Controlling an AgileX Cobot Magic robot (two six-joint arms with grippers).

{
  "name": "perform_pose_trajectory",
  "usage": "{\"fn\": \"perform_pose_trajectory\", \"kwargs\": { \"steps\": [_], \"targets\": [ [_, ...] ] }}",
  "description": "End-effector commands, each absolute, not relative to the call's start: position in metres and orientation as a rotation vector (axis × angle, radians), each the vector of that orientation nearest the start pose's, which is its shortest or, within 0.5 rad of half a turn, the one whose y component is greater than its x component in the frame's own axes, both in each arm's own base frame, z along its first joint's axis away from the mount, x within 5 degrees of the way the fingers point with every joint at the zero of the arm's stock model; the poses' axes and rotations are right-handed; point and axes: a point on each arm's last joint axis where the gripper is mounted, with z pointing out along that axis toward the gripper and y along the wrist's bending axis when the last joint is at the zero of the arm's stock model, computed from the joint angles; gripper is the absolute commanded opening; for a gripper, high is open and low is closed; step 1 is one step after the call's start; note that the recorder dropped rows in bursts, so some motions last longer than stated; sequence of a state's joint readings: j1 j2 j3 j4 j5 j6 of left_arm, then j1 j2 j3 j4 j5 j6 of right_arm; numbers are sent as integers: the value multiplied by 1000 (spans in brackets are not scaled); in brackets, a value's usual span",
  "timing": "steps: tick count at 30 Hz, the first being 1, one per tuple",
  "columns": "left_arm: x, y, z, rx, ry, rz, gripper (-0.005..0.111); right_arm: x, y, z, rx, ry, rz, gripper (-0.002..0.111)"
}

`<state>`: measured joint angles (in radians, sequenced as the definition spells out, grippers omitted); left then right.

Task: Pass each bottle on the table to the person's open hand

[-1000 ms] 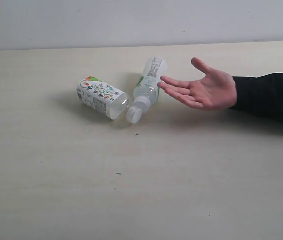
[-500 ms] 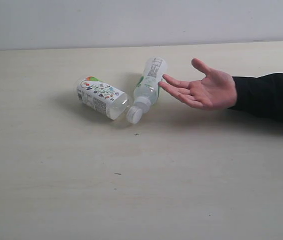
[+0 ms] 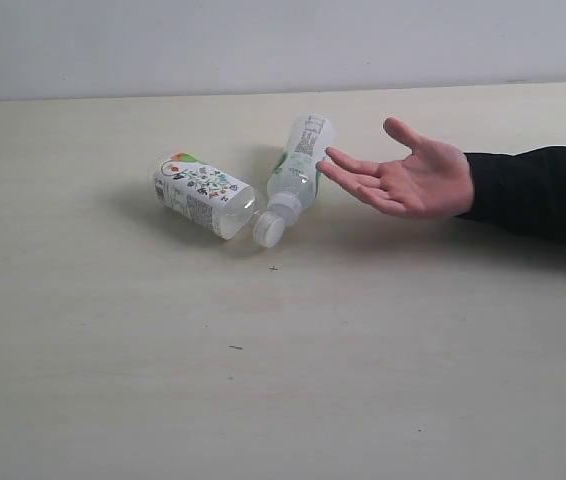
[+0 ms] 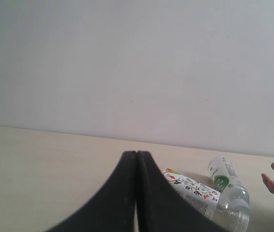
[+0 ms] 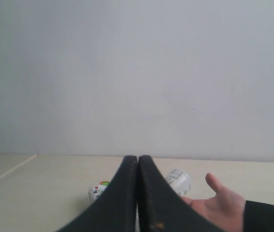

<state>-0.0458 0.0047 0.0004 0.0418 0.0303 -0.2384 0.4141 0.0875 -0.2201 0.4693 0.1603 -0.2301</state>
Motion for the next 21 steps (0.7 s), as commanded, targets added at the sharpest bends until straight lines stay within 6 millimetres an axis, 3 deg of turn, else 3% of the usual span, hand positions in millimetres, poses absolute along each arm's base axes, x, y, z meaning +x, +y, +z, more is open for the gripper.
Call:
{"fn": "perform_pose_trajectory", "kwargs": {
  "steps": [1,7,11,13,21],
  "targets": [
    [56,-3,211,-116,1510,-198,0,45,27,269,-194,1499,577,0],
    [56,-3,215,-122,1461,-216,0,45,27,269,-194,1499,577,0],
    [55,-3,221,-314,1381,-457,0,45,27,269,-194,1499,577,0],
    [55,-3,221,-346,1370,-497,0,45,27,269,-194,1499,577,0],
    [40,-4,258,-214,950,-536,0,45,27,269,-194,1499,577,0]
  ]
}}
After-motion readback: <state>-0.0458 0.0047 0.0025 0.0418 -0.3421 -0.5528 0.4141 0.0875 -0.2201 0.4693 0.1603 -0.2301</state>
